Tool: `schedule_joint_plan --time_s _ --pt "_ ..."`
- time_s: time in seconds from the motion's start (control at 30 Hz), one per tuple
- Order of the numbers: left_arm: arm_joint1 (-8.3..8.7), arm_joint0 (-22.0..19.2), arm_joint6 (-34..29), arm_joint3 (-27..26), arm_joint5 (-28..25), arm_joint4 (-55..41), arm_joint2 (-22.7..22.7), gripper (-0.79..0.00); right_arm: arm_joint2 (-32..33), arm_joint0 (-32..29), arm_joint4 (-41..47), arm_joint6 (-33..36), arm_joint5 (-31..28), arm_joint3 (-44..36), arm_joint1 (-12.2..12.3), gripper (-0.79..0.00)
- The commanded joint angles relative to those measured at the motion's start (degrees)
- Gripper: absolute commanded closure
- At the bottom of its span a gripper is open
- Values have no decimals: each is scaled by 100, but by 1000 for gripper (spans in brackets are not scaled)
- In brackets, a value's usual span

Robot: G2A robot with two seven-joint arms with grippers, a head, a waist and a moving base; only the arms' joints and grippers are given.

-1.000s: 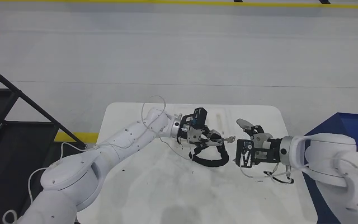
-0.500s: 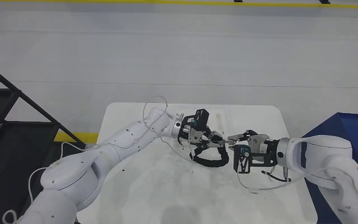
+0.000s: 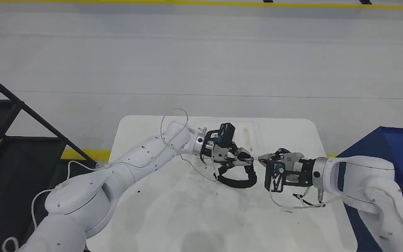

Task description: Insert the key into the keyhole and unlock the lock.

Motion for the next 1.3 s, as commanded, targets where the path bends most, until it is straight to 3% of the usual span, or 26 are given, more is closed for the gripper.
schedule_joint_plan --time_s 0.0,0.5,0.53,0.57,0.6,0.63,1.0,1.27 --pt "5 12 -19 -22 8 61 -54 0 43 -22 430 116 242 44 -4 0" --pt "123 264 -212 -595 685 882 -477 0 164 -261 3404 1417 1378 240 44 0" --pt "134 287 -242 -621 674 905 -502 0 157 -253 3502 1530 1418 217 50 -65" --pt "143 305 -277 -641 661 918 -530 0 160 -239 3593 1586 1448 195 54 -265" --pt "152 323 -329 -649 649 931 -558 0 176 -224 3617 1634 1478 179 58 -711" --pt "160 341 -404 -643 632 936 -584 0 192 -220 3630 1673 1506 160 63 -785" --pt "241 672 -1812 -651 0 664 -722 0 773 -542 3523 1424 1403 108 128 -785" --pt "91 808 -2588 -473 0 3 100 0 1133 -837 3511 1199 1265 181 162 -785"
